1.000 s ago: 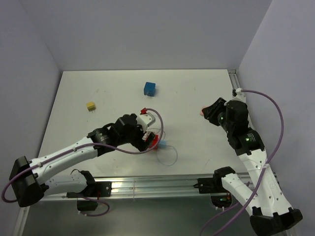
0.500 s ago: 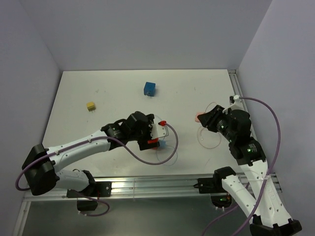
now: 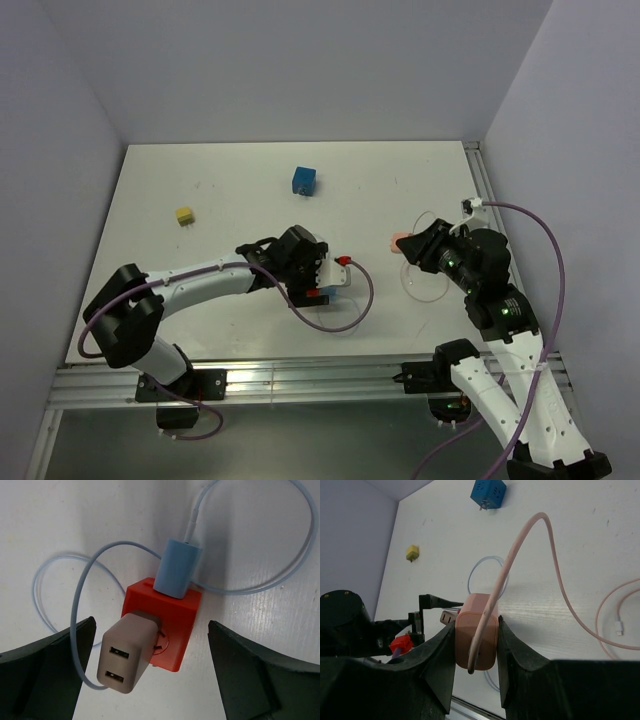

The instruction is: Insert the plug

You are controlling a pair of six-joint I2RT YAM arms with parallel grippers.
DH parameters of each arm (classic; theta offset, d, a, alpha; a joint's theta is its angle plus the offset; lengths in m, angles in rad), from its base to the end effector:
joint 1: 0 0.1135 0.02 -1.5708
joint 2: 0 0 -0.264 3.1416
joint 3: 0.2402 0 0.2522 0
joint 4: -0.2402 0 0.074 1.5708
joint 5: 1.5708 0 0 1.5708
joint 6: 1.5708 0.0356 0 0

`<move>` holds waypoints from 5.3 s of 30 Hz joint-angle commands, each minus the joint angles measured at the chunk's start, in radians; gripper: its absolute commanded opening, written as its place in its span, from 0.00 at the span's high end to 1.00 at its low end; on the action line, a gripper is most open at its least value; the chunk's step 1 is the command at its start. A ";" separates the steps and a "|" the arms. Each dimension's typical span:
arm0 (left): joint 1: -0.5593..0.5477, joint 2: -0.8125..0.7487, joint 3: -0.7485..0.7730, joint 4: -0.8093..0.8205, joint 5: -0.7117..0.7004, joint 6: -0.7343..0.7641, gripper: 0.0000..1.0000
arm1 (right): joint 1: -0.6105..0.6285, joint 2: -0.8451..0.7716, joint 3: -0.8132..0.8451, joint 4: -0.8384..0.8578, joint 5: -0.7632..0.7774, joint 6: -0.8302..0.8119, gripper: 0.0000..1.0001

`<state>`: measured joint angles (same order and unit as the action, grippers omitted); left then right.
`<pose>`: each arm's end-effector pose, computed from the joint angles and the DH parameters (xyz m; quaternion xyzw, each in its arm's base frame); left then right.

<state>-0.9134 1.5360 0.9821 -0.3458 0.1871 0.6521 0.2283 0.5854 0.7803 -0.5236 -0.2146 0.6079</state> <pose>0.1894 -0.2561 0.2142 0.6848 0.6448 -0.1302 0.3136 0.1265 0.0372 0.3306 0.0914 0.8058 0.3145 0.4933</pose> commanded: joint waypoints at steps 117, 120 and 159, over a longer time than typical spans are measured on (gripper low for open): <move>-0.214 -0.312 -0.396 0.381 -0.808 -1.395 0.01 | 0.025 0.094 -0.187 0.145 -0.058 -0.019 1.00; -0.214 -0.277 -0.375 0.375 -0.825 -1.390 0.03 | 0.025 0.099 -0.185 0.145 -0.062 -0.020 1.00; -0.157 -0.169 -0.356 0.423 -0.802 -1.369 0.23 | 0.025 0.099 -0.200 0.152 -0.072 -0.020 1.00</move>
<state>-1.0744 1.3605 0.5991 0.0425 -0.6247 -0.7387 0.2466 0.6868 0.5812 -0.4118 -0.2790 0.6041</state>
